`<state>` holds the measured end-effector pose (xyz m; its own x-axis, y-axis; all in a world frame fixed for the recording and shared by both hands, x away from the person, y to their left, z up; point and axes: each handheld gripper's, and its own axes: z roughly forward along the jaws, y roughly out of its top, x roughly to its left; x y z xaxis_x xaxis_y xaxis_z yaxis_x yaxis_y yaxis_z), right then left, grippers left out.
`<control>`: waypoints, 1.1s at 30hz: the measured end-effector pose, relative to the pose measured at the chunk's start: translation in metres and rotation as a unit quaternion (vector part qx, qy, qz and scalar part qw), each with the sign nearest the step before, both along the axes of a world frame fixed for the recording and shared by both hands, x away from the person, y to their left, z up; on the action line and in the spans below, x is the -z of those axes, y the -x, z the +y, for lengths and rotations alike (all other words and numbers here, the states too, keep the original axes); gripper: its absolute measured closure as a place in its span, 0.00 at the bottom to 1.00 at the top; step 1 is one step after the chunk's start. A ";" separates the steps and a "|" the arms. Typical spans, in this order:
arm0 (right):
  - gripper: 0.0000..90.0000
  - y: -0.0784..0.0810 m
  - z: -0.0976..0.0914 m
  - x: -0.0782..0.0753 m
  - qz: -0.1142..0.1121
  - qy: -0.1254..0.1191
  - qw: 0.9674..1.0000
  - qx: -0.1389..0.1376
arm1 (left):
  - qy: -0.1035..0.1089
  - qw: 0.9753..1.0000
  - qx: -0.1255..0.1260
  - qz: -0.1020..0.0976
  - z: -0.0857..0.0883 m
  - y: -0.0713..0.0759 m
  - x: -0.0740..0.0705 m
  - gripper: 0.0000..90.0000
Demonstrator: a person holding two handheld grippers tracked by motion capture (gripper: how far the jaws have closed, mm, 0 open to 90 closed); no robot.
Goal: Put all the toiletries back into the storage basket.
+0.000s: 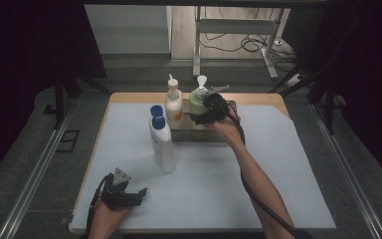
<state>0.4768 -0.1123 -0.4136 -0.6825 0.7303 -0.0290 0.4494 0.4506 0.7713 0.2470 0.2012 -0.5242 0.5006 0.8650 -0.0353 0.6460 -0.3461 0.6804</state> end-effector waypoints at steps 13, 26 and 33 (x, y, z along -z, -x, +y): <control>0.15 -0.002 -0.002 0.008 0.013 0.001 1.000 0.000 | 0.000 1.000 0.000 0.000 0.000 0.000 0.000 0.13; 0.14 -0.005 -0.003 0.013 0.017 -0.007 1.000 0.002 | -0.001 1.000 0.000 -0.001 0.000 0.000 0.000 0.13; 0.13 -0.004 -0.009 0.013 0.011 -0.029 1.000 -0.008 | -0.001 1.000 0.000 -0.001 0.000 0.000 0.000 0.13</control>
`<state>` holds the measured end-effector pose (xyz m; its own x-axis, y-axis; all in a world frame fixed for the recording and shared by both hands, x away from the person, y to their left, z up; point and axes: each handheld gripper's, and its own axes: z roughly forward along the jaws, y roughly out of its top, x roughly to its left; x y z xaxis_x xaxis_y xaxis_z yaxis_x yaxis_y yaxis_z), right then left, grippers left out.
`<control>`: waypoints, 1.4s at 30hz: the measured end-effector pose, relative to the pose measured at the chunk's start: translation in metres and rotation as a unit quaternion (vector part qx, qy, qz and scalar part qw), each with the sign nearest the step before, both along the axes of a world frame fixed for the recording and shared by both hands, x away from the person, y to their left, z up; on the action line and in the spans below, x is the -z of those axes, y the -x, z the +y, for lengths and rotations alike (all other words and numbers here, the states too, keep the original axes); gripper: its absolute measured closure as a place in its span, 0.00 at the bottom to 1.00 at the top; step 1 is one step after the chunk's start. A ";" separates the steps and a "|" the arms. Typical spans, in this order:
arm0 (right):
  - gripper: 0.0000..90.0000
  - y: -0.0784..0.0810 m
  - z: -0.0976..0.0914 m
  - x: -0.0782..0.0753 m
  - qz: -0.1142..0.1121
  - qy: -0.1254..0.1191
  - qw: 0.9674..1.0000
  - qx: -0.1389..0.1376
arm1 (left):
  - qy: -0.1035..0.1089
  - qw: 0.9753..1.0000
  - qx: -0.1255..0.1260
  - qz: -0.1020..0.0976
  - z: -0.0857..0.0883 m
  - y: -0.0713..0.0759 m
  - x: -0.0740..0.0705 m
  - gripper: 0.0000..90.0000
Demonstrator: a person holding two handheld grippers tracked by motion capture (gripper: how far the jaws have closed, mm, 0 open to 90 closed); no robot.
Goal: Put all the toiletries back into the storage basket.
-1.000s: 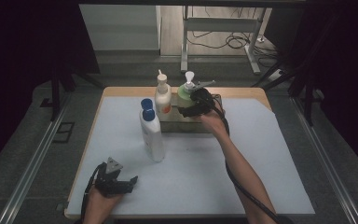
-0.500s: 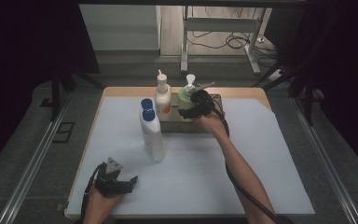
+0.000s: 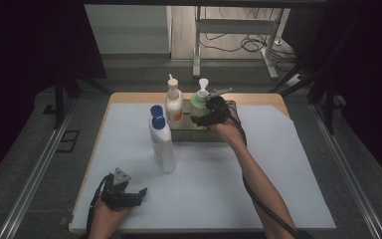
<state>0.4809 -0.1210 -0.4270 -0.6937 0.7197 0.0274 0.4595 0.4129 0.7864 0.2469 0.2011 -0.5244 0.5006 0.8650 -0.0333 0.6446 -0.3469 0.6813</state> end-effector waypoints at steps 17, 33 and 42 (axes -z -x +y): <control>0.15 0.025 -0.026 -0.019 -0.013 -0.015 1.000 -0.022 | 0.000 1.000 0.000 0.000 0.000 0.000 0.000 0.13; 0.47 0.032 -0.059 -0.022 -0.008 -0.025 1.000 0.009 | 0.000 1.000 0.000 0.000 0.000 0.000 0.000 0.13; 0.73 0.024 -0.066 -0.013 -0.004 -0.013 0.999 0.035 | 0.000 1.000 0.000 0.000 0.000 0.000 0.000 0.13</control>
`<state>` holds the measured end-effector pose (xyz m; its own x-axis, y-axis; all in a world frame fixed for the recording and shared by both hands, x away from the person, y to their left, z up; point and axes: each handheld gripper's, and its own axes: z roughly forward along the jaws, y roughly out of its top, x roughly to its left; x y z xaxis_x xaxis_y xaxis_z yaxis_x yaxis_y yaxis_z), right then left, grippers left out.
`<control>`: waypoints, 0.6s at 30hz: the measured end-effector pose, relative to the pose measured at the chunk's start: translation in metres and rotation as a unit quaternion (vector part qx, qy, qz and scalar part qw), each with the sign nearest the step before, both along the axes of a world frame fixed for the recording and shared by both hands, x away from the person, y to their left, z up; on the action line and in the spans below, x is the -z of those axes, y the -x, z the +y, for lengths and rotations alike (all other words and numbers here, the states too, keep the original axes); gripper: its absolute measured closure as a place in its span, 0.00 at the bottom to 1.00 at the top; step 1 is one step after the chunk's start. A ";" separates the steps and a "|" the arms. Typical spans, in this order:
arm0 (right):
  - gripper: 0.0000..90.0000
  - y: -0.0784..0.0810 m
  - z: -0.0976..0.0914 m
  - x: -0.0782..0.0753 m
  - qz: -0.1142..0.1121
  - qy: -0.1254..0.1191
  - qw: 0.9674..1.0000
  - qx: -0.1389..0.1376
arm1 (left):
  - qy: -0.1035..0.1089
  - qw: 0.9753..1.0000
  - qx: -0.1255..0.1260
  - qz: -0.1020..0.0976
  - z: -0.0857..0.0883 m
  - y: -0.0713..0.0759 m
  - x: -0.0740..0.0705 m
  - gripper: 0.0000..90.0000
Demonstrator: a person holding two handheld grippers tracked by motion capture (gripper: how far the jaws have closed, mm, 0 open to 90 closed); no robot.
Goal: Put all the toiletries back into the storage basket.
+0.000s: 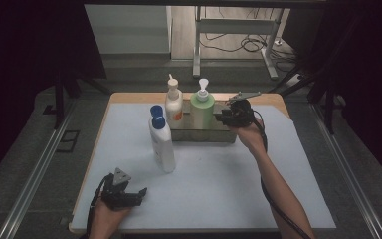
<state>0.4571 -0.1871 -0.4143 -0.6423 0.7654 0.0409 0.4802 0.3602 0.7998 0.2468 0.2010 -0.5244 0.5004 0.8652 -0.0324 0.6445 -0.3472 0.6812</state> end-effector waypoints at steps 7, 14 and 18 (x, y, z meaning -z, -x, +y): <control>0.92 -0.010 0.005 0.010 0.009 -0.005 1.000 0.020 | 0.000 1.000 0.000 0.000 0.000 0.000 0.000 0.13; 0.99 -0.019 0.013 0.018 0.019 0.002 1.000 0.025 | 0.000 1.000 0.000 0.000 0.000 0.000 0.000 0.13; 0.99 -0.024 0.018 0.024 0.026 0.008 0.999 0.028 | 0.000 1.000 0.000 0.000 0.000 0.000 0.000 0.13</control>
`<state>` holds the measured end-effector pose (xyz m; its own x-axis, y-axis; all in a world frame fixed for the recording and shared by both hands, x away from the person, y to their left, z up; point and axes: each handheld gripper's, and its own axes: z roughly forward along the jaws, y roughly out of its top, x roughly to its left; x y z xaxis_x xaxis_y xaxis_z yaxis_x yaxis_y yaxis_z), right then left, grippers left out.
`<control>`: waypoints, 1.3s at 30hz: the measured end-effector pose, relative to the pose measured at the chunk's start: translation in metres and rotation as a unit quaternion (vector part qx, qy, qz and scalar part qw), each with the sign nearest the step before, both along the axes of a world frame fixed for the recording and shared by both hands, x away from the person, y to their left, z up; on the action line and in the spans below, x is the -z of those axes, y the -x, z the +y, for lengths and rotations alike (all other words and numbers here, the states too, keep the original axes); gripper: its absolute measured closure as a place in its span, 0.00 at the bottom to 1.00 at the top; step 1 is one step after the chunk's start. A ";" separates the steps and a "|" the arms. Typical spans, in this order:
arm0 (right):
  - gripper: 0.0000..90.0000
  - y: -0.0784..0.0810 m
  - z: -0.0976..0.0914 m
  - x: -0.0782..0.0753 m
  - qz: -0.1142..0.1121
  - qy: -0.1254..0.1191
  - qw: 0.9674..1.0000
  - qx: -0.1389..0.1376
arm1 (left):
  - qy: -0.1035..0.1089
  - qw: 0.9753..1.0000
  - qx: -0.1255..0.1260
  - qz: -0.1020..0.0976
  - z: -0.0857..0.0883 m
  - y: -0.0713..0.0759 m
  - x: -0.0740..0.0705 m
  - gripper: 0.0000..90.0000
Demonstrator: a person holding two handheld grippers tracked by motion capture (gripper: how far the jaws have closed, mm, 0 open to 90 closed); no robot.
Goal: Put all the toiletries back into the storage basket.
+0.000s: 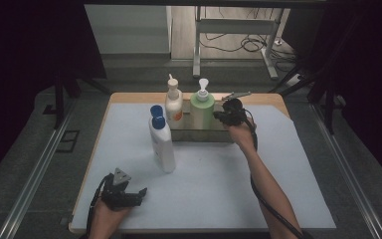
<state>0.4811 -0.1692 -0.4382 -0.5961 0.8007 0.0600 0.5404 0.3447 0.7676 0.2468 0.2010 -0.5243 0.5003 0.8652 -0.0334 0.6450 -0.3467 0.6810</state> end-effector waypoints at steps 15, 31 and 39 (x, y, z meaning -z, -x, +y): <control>1.00 -0.010 0.006 0.016 0.025 0.002 1.000 0.002 | 0.000 1.000 0.000 0.000 0.000 0.000 0.000 0.13; 1.00 -0.009 0.017 0.023 0.031 0.010 0.999 -0.006 | 0.000 1.000 0.000 0.000 0.000 0.000 0.000 0.13; 1.00 -0.006 0.026 0.024 0.033 0.013 0.999 -0.017 | 0.000 1.000 0.000 0.000 0.000 0.000 0.000 0.13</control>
<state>0.4876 -0.1435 -0.4619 -0.6177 0.7824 0.0798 0.5770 0.3819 0.7220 0.2469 0.2010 -0.5243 0.5000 0.8653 -0.0339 0.6457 -0.3464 0.6805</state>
